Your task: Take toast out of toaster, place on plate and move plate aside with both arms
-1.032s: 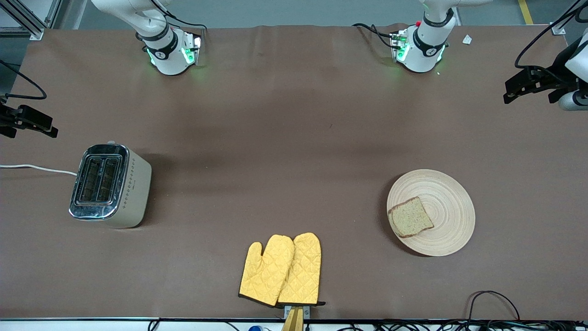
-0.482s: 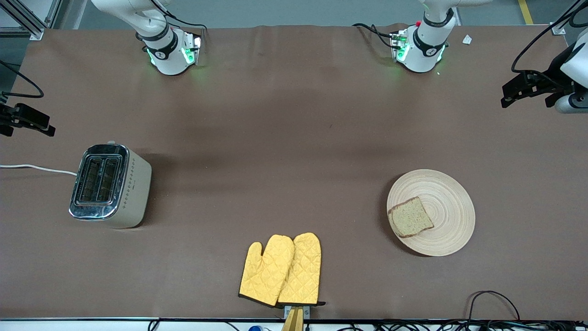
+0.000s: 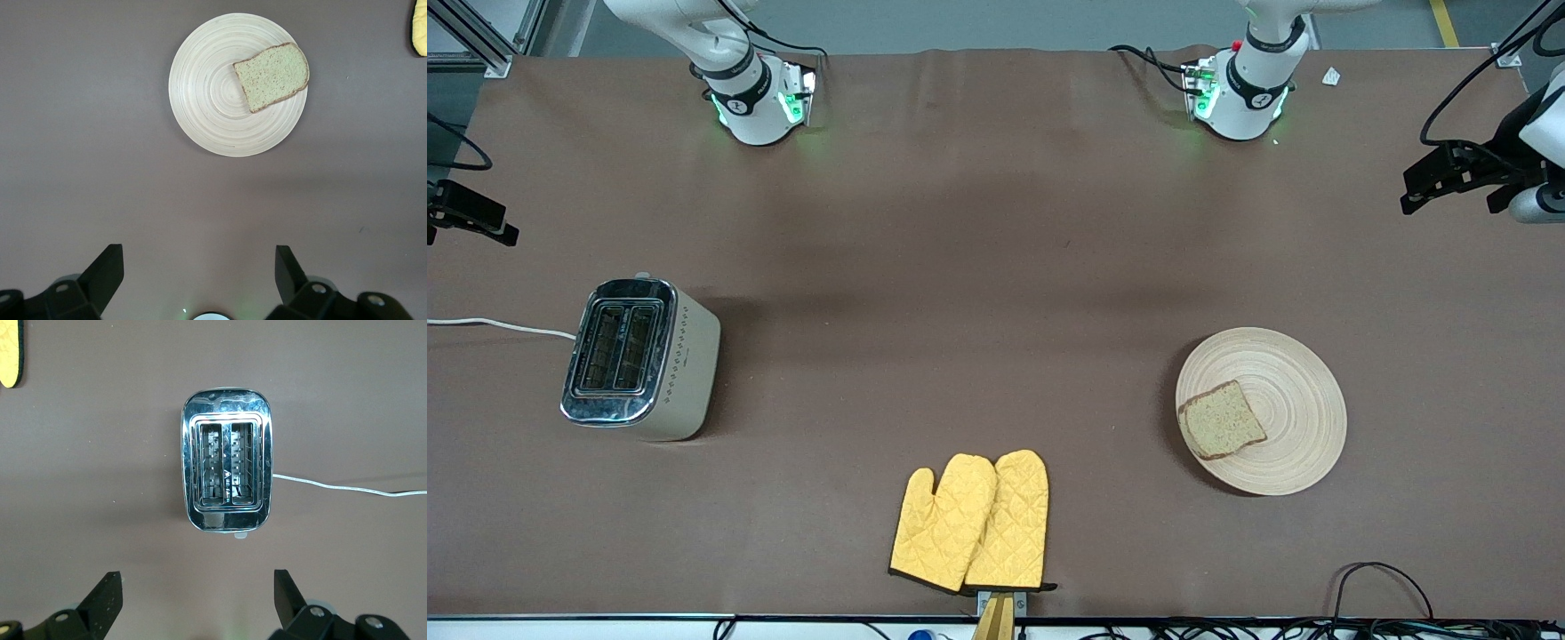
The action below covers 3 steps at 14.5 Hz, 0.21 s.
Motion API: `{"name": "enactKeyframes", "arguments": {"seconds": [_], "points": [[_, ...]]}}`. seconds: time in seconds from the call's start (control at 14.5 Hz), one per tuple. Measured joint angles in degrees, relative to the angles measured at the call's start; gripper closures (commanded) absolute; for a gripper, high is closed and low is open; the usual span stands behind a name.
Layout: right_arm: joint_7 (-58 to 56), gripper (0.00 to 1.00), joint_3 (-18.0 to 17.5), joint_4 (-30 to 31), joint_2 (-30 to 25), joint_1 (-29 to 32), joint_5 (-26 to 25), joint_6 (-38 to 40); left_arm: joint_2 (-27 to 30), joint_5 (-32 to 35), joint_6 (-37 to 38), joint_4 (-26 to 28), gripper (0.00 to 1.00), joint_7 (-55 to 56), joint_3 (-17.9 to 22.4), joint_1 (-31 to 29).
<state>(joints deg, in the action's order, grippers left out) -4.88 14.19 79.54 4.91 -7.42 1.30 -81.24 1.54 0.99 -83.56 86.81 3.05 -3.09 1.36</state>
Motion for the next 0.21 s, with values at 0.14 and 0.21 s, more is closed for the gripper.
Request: {"name": "enactKeyframes", "arguments": {"seconds": [0.14,0.21], "points": [[0.00,0.00,0.00,1.09,-0.61,0.12,0.00,-1.31,-0.05,0.00,0.59,-0.02,0.00,0.00,0.00,0.01],[0.00,0.00,0.00,2.11,-1.27,0.18,0.00,-2.10,-0.07,0.03,0.95,-0.02,0.00,0.00,0.00,0.04]]}}
